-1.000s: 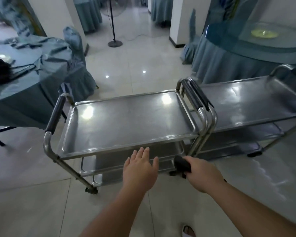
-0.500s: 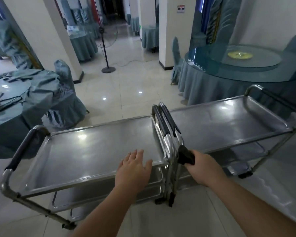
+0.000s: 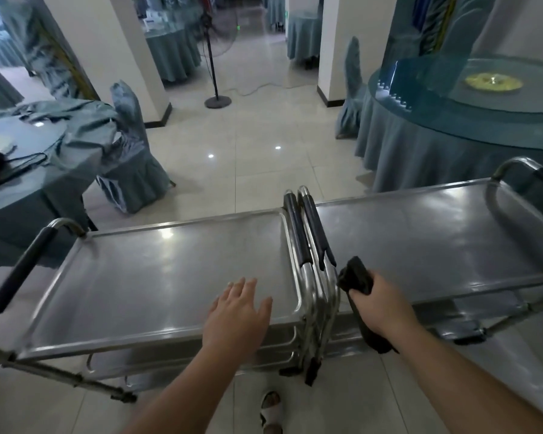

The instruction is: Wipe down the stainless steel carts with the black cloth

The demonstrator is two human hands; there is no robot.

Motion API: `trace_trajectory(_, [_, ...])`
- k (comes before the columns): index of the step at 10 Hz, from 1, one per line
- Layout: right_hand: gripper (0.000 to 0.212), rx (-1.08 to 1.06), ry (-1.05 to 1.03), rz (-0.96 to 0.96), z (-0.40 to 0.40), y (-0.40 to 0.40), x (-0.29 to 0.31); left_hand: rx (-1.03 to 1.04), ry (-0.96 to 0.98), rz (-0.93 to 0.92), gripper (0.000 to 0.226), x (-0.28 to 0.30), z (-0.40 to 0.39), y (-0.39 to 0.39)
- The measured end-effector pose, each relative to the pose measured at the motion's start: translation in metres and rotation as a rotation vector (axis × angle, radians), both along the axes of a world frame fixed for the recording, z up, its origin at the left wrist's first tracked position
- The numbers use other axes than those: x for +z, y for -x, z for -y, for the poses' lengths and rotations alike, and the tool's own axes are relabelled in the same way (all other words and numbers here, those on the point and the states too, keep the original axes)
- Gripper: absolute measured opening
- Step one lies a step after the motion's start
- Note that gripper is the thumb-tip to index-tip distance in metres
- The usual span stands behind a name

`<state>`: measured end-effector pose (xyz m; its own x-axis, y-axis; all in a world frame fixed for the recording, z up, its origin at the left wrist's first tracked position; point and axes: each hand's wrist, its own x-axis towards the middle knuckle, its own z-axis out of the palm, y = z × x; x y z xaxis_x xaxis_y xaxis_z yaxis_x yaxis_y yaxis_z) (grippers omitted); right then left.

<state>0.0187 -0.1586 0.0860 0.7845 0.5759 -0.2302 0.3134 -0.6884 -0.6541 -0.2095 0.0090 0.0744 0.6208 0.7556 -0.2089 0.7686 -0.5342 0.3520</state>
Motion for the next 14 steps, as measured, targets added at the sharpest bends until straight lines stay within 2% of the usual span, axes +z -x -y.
trace_trajectory(1, [0.017, -0.048, 0.020, -0.021, -0.033, -0.020, -0.004, -0.004, 0.021, 0.005, 0.075, -0.010, -0.037, -0.019])
trace_trajectory(3, [0.034, -0.190, 0.083, 0.007, -0.099, -0.048, -0.007, -0.064, 0.029, 0.023, 0.075, -0.016, -0.115, -0.057])
trace_trajectory(4, [0.031, -0.253, 0.073, 0.031, -0.128, -0.056, -0.016, -0.080, 0.022, 0.019, 0.075, -0.021, -0.148, -0.069])
trace_trajectory(6, [0.037, -0.327, 0.067, -0.005, -0.172, -0.051, -0.051, -0.071, 0.063, 0.015, 0.073, -0.031, -0.175, -0.068])
trace_trajectory(7, [0.042, -0.279, 0.080, -0.046, -0.188, -0.033, -0.077, -0.051, 0.082, 0.010, 0.072, -0.038, -0.180, -0.064])
trace_trajectory(9, [0.076, 0.047, 0.476, 0.081, -0.192, -0.009, -0.114, -0.053, 0.112, -0.008, 0.069, -0.050, -0.179, -0.060])
trace_trajectory(10, [0.091, 0.158, 0.588, 0.105, -0.186, -0.010, -0.117, -0.074, 0.120, -0.002, 0.069, -0.052, -0.177, -0.065])
trace_trajectory(12, [0.094, 0.205, 0.676, -0.002, -0.196, -0.024, -0.096, -0.136, 0.105, -0.003, 0.070, -0.044, -0.171, -0.076])
trace_trajectory(13, [0.089, 0.222, 0.720, -0.033, -0.199, -0.035, -0.082, -0.136, 0.072, -0.023, 0.070, -0.037, -0.173, -0.082])
trace_trajectory(14, [0.073, 0.243, 0.691, -0.028, -0.208, -0.041, -0.063, -0.175, 0.046, -0.019, 0.070, -0.026, -0.174, -0.090])
